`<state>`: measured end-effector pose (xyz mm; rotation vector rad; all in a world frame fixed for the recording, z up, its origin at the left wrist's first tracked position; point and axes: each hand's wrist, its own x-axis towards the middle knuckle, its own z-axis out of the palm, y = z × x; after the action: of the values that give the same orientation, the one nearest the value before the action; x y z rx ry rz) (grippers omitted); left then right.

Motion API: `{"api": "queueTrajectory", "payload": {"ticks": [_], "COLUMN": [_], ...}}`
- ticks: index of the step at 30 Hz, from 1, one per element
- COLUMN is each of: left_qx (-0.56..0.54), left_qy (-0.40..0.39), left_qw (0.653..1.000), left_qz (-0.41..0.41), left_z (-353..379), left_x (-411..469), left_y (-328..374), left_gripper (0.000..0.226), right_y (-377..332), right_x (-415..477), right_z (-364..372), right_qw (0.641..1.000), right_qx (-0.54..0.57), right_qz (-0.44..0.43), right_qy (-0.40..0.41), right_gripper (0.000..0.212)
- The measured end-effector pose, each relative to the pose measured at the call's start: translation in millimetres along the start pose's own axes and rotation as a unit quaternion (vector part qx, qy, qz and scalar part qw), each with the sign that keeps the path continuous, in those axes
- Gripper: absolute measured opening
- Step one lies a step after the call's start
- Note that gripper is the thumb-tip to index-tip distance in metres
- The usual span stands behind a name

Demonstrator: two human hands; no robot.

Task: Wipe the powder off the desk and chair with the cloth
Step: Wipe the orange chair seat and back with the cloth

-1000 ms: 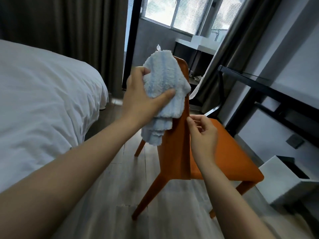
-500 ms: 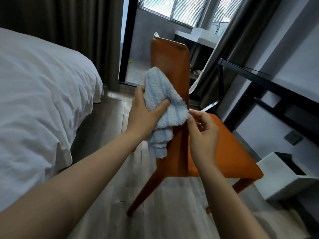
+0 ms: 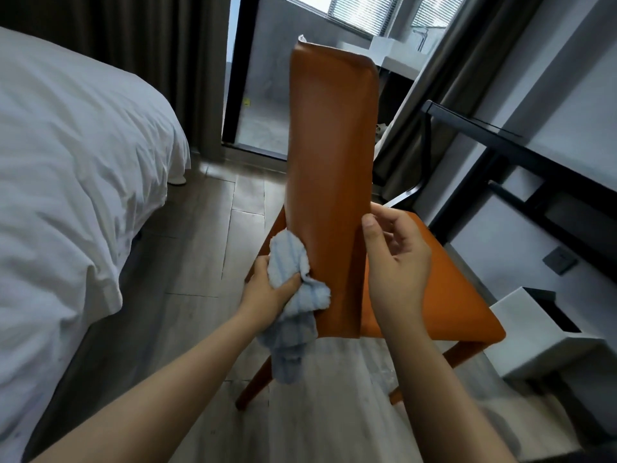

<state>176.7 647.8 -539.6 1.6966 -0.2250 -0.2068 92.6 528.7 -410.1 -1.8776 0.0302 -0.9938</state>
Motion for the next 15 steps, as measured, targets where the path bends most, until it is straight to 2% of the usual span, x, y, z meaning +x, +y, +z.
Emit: {"api": "queueTrajectory", "payload": {"ticks": [4,8,12,15], "left_qx": [0.056,0.105,0.101,0.07], "left_qy": [-0.016,0.013,0.087,0.157], "left_qw": [0.998,0.993,0.991,0.98], "left_qz": [-0.022,-0.045,0.012,0.102], "left_z": [0,-6,-28,-52], "left_x": [3,1,1,5], "left_y": [-21,-31,-1,50], "left_gripper": [0.072,0.063,0.06,0.061], "right_y": [0,0,3,3], "right_x": [1,5,8,6], "right_z": [3,7,9,10], "right_qw": [1.0,1.0,0.999,0.999], "right_qx": [0.002,-0.004,-0.032,-0.038], "right_qz": [0.007,0.011,0.009,0.005], "right_qy": [0.004,0.014,0.028,0.033], "right_gripper": [0.012,0.015,0.006,0.006]}}
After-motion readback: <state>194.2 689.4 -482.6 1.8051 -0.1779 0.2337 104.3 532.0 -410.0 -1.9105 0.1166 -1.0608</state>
